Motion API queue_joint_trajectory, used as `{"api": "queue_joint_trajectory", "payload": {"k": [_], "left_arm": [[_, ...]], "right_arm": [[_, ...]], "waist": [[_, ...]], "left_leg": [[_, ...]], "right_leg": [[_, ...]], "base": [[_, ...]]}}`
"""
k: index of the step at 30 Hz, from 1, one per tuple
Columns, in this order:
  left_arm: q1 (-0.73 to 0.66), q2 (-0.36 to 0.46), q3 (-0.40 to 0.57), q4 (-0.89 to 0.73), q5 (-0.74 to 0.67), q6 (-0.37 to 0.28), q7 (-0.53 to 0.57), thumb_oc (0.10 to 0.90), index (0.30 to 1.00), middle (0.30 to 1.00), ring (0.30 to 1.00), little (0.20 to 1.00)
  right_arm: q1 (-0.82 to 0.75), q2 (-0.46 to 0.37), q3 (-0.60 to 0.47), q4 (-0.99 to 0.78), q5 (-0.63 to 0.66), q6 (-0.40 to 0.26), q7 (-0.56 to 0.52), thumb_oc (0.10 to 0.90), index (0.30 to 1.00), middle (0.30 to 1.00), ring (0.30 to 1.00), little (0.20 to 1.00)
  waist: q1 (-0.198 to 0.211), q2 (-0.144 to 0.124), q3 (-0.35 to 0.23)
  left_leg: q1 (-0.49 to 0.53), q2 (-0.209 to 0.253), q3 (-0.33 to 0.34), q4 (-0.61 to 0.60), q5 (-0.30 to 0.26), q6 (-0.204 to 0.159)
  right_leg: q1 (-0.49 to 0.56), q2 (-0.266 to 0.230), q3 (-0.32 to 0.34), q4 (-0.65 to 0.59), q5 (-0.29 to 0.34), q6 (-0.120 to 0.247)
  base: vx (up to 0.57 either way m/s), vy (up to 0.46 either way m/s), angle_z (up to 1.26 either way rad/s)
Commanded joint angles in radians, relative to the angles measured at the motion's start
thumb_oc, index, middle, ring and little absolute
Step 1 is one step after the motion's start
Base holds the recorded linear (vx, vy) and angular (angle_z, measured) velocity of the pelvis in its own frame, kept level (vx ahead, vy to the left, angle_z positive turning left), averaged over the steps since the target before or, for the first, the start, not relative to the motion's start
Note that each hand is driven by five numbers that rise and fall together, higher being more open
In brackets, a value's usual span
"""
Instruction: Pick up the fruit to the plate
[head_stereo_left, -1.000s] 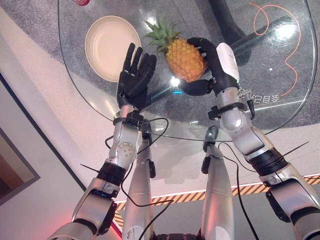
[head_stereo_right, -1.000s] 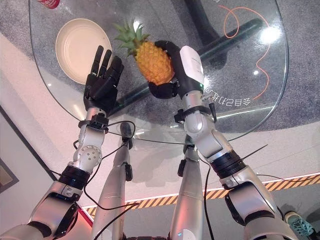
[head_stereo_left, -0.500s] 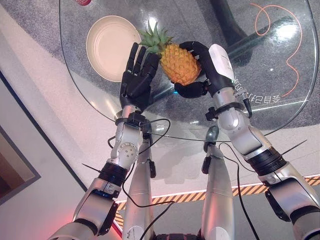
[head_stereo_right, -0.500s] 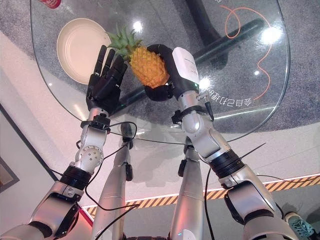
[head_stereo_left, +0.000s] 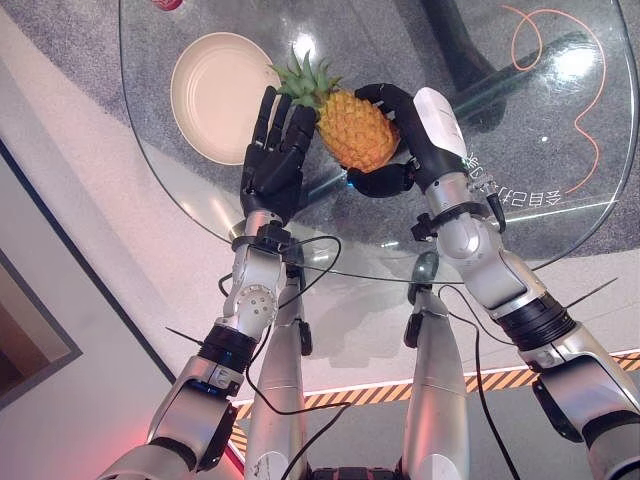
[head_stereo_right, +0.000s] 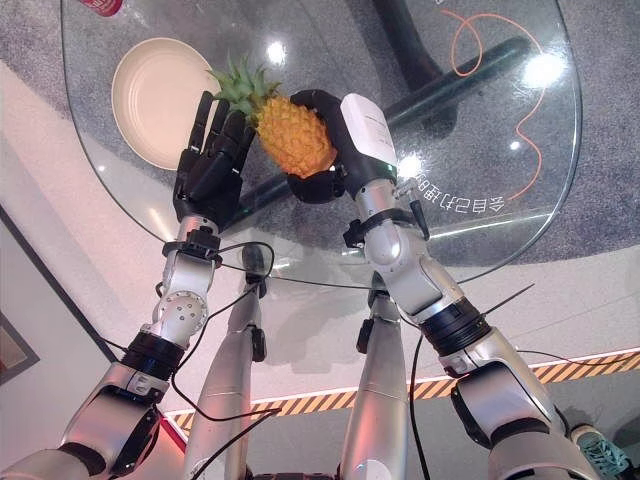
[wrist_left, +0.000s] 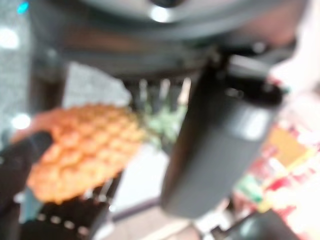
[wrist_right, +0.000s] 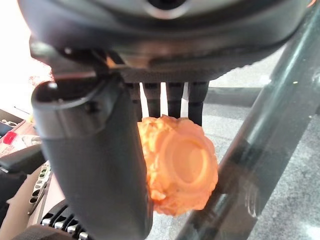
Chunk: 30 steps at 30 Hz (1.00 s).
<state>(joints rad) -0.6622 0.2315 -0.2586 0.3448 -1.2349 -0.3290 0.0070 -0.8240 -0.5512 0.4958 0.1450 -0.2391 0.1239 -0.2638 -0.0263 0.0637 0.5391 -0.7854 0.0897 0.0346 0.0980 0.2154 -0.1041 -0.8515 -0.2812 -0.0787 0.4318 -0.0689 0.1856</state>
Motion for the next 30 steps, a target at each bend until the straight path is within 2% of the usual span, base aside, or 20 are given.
{"api": "queue_joint_trajectory", "payload": {"k": [1,12,30], "left_arm": [[-0.075,-0.002,0.003,-0.118,0.021,-0.046,-0.049,0.800,0.900,0.900,0.900,0.900],[-0.071,-0.011,0.008,-0.134,0.025,-0.062,0.013,0.800,0.900,0.900,0.900,0.900],[-0.072,-0.008,0.006,-0.168,0.041,-0.073,0.027,0.800,0.900,0.900,0.900,0.900]], "right_arm": [[-0.082,0.036,0.096,-0.165,-0.067,-0.078,0.057,0.100,0.300,0.300,0.300,0.200],[-0.103,0.029,0.099,-0.211,-0.111,-0.089,0.043,0.100,0.300,0.300,0.300,0.200],[-0.122,0.018,0.075,-0.294,-0.136,-0.111,0.017,0.100,0.300,0.300,0.300,0.200]], "waist": [[0.031,-0.029,-0.019],[0.033,-0.029,-0.019],[0.030,-0.031,-0.019]], "left_leg": [[0.009,0.021,-0.028,0.071,-0.094,-0.021],[0.005,0.020,-0.032,0.073,-0.092,-0.019],[0.009,0.023,-0.026,0.059,-0.085,-0.018]], "right_leg": [[0.059,-0.017,-0.047,-0.203,0.198,0.017],[0.056,-0.013,-0.044,-0.198,0.196,0.017],[0.061,-0.008,-0.047,-0.212,0.201,0.019]], "base": [[0.00,0.000,0.00],[0.00,0.000,0.00],[-0.01,0.000,0.00]]}}
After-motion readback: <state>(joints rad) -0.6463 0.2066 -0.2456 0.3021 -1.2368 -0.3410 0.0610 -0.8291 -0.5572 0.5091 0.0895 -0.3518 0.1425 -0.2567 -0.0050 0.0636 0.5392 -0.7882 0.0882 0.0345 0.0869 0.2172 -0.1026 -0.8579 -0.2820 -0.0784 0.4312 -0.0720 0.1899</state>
